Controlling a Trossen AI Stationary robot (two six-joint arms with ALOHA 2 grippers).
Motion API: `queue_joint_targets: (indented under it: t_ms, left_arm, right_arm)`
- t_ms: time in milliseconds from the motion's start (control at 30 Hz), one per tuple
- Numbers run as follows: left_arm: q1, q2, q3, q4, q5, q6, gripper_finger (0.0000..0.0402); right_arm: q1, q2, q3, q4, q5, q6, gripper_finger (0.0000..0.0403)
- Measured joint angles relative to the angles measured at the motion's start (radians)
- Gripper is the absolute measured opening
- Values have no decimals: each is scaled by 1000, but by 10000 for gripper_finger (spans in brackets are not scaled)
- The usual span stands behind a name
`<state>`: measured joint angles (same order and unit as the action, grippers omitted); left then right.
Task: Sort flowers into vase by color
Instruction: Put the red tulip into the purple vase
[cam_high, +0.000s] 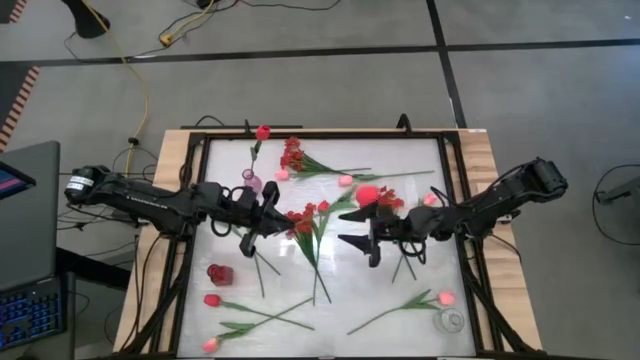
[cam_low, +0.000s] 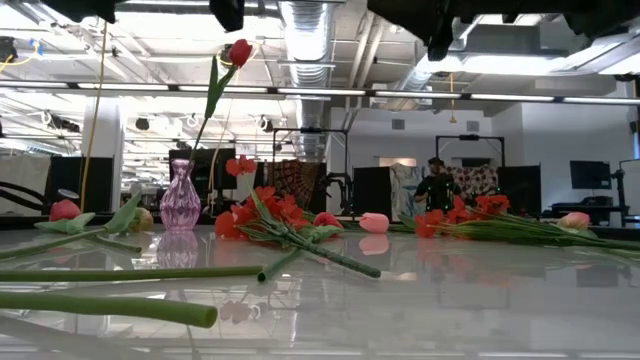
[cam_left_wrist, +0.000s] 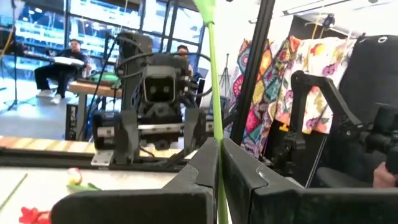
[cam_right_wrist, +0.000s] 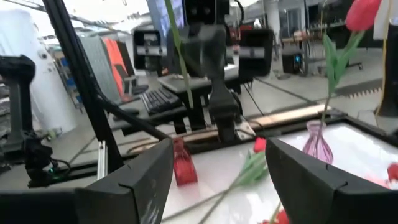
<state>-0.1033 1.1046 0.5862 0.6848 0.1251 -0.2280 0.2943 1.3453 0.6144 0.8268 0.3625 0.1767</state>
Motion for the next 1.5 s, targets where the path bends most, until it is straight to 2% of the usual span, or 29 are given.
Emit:
queue_joint_targets:
  t_ms: [267, 500, 600, 933, 1333, 1500]
  left_arm:
    - [-16, 0, 0, -58, -61, -2, 0]
    - [-16, 0, 0, -117, -88, -1, 0]
    - [-16, 0, 0, -118, -88, 2, 0]
    - [-16, 0, 0, -137, -80, 14, 0]
    - [-22, 1, 0, -157, -58, 22, 0]
    - [-22, 1, 0, -155, -59, 22, 0]
  right_arm:
    - [0, 1, 0, 58, -1, -5, 282]
    - [0, 2, 2, 183, -80, -52, 282]
    - [-7, 21, 28, 180, -80, -78, 282]
    - [-51, 224, 207, 180, -74, -199, 282]
    - [-69, 246, 256, 171, -71, -238, 280]
    - [-68, 246, 256, 170, -72, -238, 262]
